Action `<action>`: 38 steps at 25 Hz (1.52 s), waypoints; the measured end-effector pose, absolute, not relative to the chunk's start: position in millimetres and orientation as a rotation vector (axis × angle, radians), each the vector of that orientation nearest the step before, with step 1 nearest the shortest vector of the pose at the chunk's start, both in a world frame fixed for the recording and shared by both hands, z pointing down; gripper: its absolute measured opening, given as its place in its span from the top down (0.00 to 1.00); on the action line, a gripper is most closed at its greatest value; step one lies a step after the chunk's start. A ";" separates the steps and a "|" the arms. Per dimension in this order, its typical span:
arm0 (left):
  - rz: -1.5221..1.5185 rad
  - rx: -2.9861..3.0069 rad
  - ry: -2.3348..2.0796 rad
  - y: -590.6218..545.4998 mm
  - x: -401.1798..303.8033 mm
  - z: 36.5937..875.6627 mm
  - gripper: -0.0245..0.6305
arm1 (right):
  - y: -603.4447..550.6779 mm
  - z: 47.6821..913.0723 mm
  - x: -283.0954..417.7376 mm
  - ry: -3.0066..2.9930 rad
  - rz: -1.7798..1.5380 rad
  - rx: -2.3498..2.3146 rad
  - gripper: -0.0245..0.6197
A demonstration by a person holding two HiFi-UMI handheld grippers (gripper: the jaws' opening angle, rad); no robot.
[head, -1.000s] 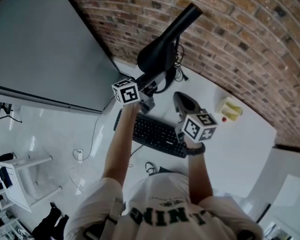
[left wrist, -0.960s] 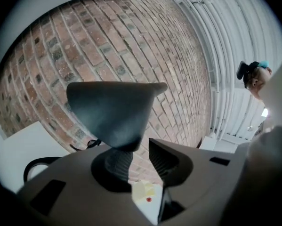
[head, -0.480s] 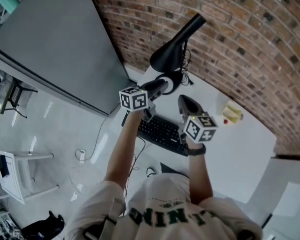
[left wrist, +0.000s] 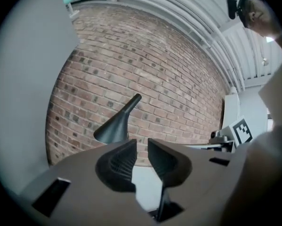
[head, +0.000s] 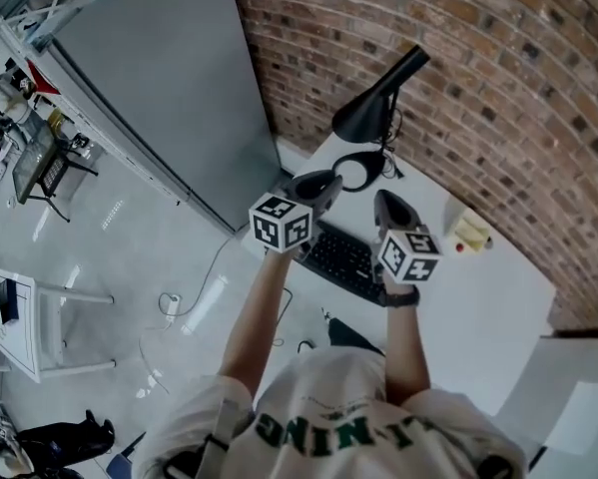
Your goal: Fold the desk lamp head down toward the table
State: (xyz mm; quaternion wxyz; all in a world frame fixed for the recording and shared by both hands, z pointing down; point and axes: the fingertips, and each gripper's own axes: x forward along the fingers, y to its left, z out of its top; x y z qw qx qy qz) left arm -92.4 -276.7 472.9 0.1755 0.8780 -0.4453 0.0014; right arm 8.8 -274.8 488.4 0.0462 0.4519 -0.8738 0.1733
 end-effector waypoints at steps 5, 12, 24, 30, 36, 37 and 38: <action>0.018 2.498 -1.423 -237.5 -111.9 453.0 0.89 | -250.4 474.1 3.4 -2.669 0.413 1.424 0.97; -0.014 2.447 -1.577 -190.5 -133.5 446.6 0.95 | -215.4 466.2 -5.0 -2.673 0.305 1.470 0.97; 0.026 2.416 -1.760 -145.1 -154.5 447.4 0.96 | -183.3 458.9 -19.1 -2.625 0.168 1.497 0.97; 0.012 2.411 -1.799 -145.9 -159.9 444.1 0.96 | -187.1 450.3 -26.6 -2.647 0.150 1.475 0.97; 0.029 2.382 -1.815 -151.1 -166.5 453.7 0.96 | -195.2 456.8 -38.1 -2.657 0.163 1.422 0.97; 0.044 2.373 -1.808 -151.6 -166.7 458.7 0.96 | -196.6 458.2 -39.6 -2.656 0.166 1.415 0.97; 0.060 2.363 -1.801 -152.1 -166.8 464.1 0.96 | -198.1 459.7 -41.1 -2.655 0.170 1.408 0.97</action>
